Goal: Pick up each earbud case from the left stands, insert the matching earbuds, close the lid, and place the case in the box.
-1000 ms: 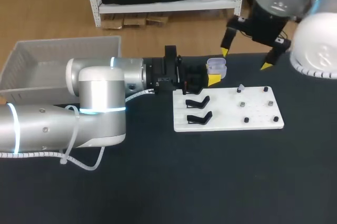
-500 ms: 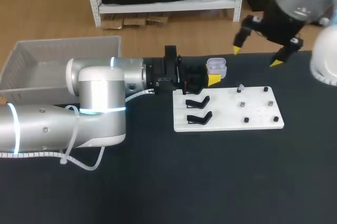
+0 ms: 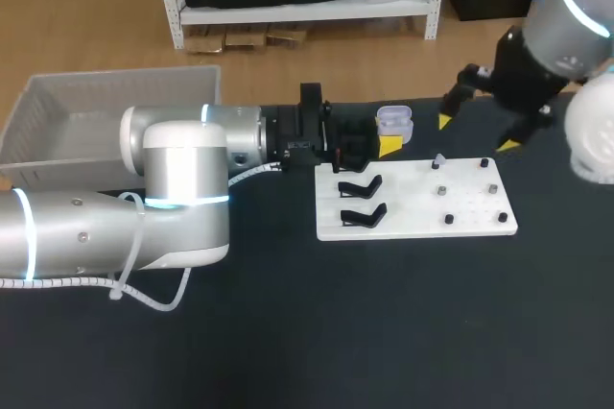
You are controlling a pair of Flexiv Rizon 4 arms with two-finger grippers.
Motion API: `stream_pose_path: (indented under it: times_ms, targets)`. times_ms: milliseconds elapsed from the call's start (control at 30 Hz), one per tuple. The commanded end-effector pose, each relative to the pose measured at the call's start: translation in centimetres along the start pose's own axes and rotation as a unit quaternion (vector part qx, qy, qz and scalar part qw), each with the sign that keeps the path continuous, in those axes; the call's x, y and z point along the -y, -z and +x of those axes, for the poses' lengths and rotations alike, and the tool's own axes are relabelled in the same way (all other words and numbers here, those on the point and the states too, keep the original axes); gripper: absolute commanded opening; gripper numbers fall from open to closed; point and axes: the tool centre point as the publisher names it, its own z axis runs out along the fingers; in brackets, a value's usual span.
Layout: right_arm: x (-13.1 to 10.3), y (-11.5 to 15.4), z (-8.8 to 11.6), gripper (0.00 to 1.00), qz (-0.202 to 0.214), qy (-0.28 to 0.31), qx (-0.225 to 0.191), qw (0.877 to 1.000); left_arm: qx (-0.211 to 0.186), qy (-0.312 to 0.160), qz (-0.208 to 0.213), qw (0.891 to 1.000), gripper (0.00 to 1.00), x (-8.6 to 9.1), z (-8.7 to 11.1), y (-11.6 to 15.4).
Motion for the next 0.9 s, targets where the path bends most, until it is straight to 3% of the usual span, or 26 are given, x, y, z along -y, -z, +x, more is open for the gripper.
stream_pose_path:
  times_ms: [33,367,900]
  targets:
    - [-0.1,-3.8,-1.1,0.98,-0.003,0.002,-0.024,1.000,0.002,-0.001,-0.001,1.000,0.00,0.0,0.1,0.0]
    - [-0.3,-6.4,-1.3,0.76,-0.005,-0.002,-0.030,1.000,0.002,-0.001,-0.001,1.000,0.00,0.0,0.1,0.0]
    - [0.0,-8.2,-1.2,0.60,-0.007,0.016,-0.046,0.999,0.002,-0.001,-0.001,1.000,0.00,0.0,0.1,0.0]
